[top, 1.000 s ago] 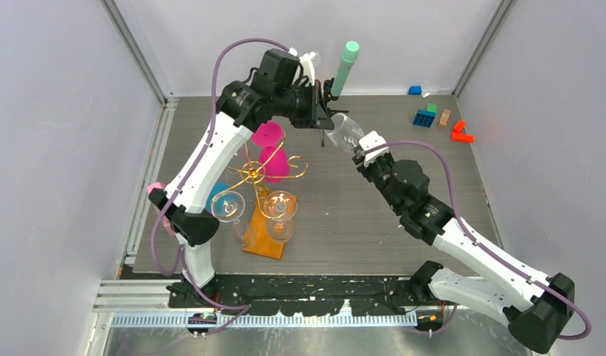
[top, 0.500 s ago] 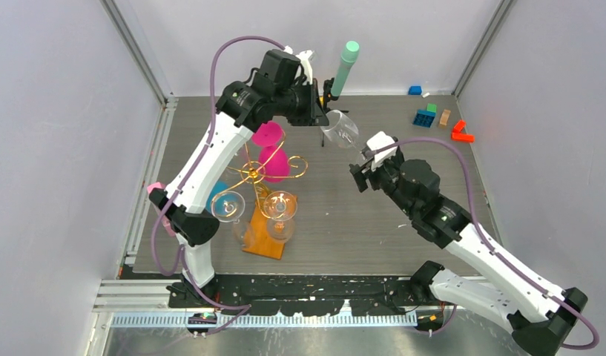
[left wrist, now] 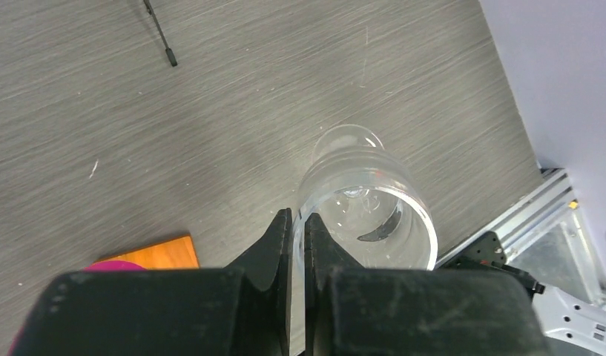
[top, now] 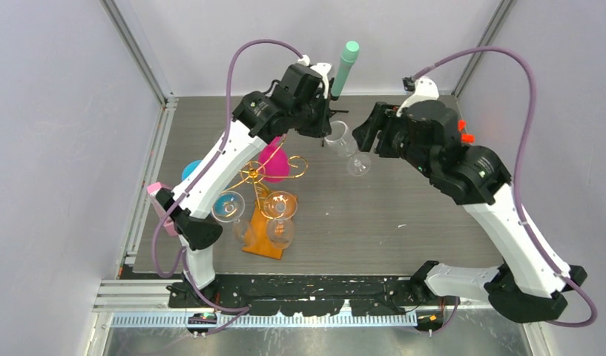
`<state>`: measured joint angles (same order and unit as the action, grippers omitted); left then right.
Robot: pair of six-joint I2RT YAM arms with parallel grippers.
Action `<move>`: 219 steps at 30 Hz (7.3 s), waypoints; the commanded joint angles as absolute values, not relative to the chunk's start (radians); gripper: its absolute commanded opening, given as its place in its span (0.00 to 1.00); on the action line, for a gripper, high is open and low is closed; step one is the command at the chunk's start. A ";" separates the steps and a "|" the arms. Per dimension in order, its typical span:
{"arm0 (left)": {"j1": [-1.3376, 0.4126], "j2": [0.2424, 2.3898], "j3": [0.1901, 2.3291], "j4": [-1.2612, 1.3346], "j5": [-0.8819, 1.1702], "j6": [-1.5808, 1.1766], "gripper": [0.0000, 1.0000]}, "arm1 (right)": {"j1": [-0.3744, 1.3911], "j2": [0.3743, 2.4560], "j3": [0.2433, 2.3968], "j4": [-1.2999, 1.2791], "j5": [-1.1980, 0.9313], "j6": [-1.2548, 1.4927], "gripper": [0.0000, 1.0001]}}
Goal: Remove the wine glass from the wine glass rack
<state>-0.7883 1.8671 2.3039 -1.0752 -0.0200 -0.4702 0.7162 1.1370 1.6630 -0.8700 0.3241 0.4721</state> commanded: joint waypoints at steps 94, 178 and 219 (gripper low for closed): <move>-0.894 1.204 1.901 -0.863 -0.486 -0.209 0.88 | 0.101 1.746 1.660 -0.907 0.405 0.470 0.00; -0.887 1.064 1.736 -0.847 -0.539 -0.308 0.95 | 0.913 1.089 1.066 -0.098 -0.468 1.020 0.35; -0.887 1.033 1.710 -0.846 -0.558 -0.309 0.95 | 0.952 1.182 1.221 -0.032 -0.545 1.078 0.00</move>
<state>-0.8898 1.0538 1.7153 -0.8726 -0.5392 -0.3073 0.9440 1.1835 1.1534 -0.1326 -0.5262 1.0782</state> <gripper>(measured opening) 0.952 0.070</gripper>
